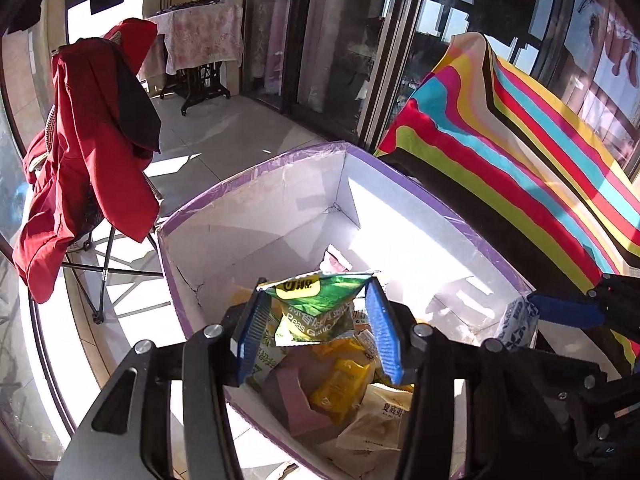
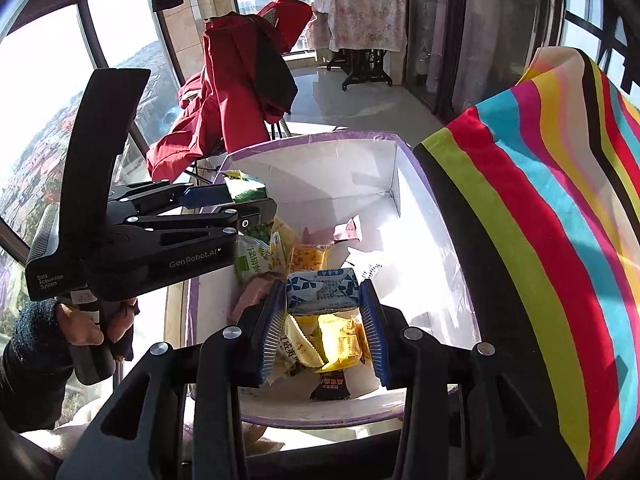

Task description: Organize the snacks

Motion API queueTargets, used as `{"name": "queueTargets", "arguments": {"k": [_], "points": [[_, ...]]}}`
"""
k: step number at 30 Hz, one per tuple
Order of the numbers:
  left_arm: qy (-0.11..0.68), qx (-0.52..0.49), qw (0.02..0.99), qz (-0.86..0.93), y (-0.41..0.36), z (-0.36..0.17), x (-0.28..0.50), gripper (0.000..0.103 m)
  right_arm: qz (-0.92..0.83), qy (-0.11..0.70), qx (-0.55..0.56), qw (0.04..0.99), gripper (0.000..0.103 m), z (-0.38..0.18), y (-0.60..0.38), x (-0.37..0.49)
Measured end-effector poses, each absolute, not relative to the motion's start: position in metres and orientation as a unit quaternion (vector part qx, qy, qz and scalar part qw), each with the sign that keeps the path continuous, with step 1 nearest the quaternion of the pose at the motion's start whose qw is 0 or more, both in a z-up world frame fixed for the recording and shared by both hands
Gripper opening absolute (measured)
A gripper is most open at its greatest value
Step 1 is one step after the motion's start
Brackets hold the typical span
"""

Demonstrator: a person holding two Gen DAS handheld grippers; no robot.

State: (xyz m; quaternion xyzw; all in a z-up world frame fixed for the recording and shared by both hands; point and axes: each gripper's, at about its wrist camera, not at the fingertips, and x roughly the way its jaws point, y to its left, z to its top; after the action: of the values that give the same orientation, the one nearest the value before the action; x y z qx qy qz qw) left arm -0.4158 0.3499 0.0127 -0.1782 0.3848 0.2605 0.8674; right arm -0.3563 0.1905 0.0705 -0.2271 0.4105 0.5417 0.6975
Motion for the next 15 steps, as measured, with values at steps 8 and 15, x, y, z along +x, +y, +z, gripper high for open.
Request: {"name": "queueTargets", "arguments": {"k": [8,15], "points": [[0.371,-0.113,0.87,0.305,0.342,0.026,-0.411,0.101,0.502,0.429,-0.199,0.724,0.087,0.068,0.175,-0.335],[0.375,-0.153,0.871,0.28,0.341,0.022,-0.407,0.101,0.472,0.432,-0.169,0.749,0.087,0.075,0.147,-0.313]]}}
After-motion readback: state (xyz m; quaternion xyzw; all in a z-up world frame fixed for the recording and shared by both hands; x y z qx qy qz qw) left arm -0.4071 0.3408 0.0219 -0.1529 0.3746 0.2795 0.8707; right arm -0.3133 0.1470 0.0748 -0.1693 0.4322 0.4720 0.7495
